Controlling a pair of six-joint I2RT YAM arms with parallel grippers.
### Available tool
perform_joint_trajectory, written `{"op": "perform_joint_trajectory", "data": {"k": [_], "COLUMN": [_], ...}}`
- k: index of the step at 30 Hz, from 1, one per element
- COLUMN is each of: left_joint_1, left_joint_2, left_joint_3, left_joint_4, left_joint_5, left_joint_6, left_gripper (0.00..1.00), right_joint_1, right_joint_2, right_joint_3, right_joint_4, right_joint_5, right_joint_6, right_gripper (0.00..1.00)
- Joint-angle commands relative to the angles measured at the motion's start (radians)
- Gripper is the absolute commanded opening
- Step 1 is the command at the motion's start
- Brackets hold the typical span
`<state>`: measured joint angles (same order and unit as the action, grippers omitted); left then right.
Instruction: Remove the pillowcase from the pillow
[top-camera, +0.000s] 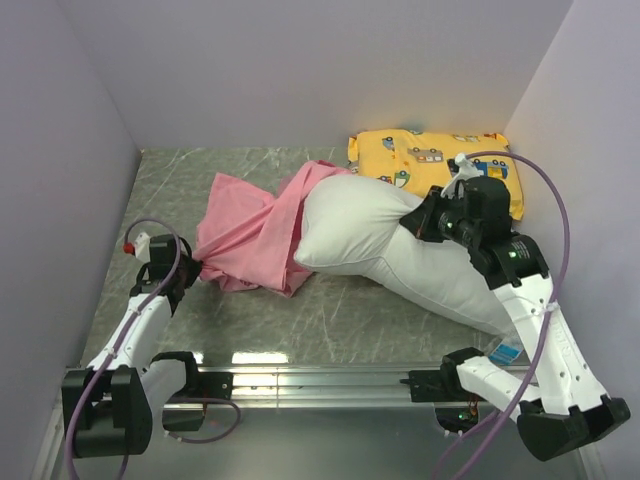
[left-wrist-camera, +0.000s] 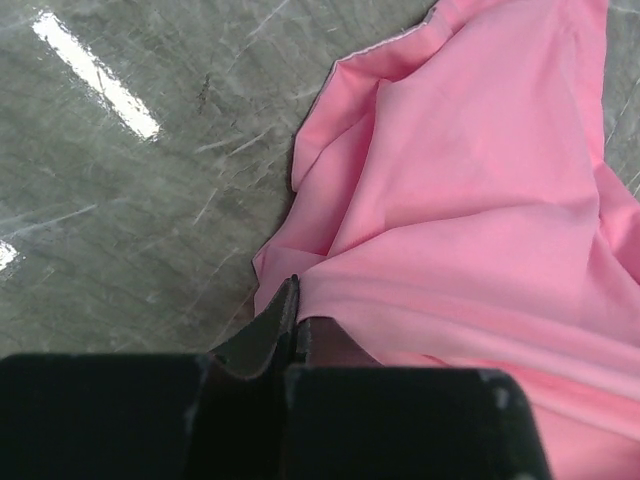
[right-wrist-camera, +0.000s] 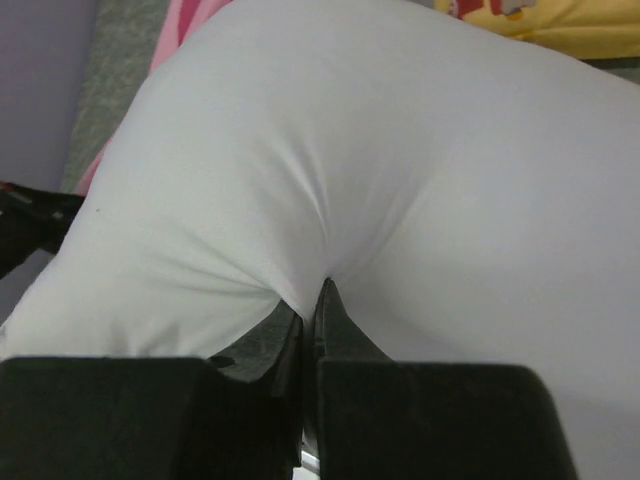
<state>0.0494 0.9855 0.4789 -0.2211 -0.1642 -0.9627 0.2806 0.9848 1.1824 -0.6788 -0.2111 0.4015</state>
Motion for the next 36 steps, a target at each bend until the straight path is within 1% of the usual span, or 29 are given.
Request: {"op": "perform_joint_trajectory", "data": {"k": [1,2,3,7,10,16,20,26,29,32,33,35,36], "left_joint_1": [0.007,0.007,0.007,0.006,0.007,0.006,0.007,0.007,0.006,0.006,0.004,0.001,-0.002], "left_joint_2": [0.021,0.030,0.036,0.050,0.064,0.120,0.150,0.200,0.173,0.104,0.082,0.022,0.001], "left_joint_3": [0.046,0.052,0.058,0.050,0.049,0.056,0.050,0.055,0.023,0.004,0.003,0.009,0.019], "left_joint_4": [0.042,0.040,0.046,0.078,0.091,0.101,0.133,0.141,0.163,0.163,0.155,0.120,0.102], "left_joint_5": [-0.011,-0.017,-0.014,0.003,0.014,0.000,0.011,-0.001,0.021,0.049,0.055,0.069,0.080], "left_joint_6": [0.016,0.016,0.015,-0.002,-0.007,0.009,-0.001,0.005,0.008,0.015,0.030,0.045,0.059], "left_gripper": [0.01,0.01,0.01,0.00,0.01,0.01,0.00,0.00,0.00,0.01,0.03,0.10,0.24], "right_joint_1": [-0.003,-0.004,-0.004,-0.004,-0.006,-0.004,-0.006,-0.006,-0.006,-0.004,-0.004,0.020,0.037], "right_joint_2": [-0.106,-0.118,-0.123,-0.155,-0.164,-0.166,-0.133,-0.112,-0.087,-0.052,-0.040,-0.003,0.008], "right_joint_3": [0.149,0.178,0.187,0.223,0.247,0.387,0.479,0.520,0.525,0.500,0.494,0.462,0.448], "right_joint_4": [0.140,0.145,0.153,0.180,0.182,0.167,0.073,0.058,0.091,0.142,0.148,0.179,0.189], "right_joint_5": [-0.209,-0.241,-0.325,-0.445,-0.482,-0.537,-0.472,-0.415,-0.384,-0.340,-0.318,-0.210,-0.148], "right_joint_6": [0.072,0.080,0.098,0.141,0.157,0.194,0.157,0.149,0.152,0.139,0.131,0.102,0.086], "right_gripper": [0.00,0.00,0.00,0.00,0.00,0.00,0.00,0.00,0.00,0.00,0.00,0.00,0.00]}}
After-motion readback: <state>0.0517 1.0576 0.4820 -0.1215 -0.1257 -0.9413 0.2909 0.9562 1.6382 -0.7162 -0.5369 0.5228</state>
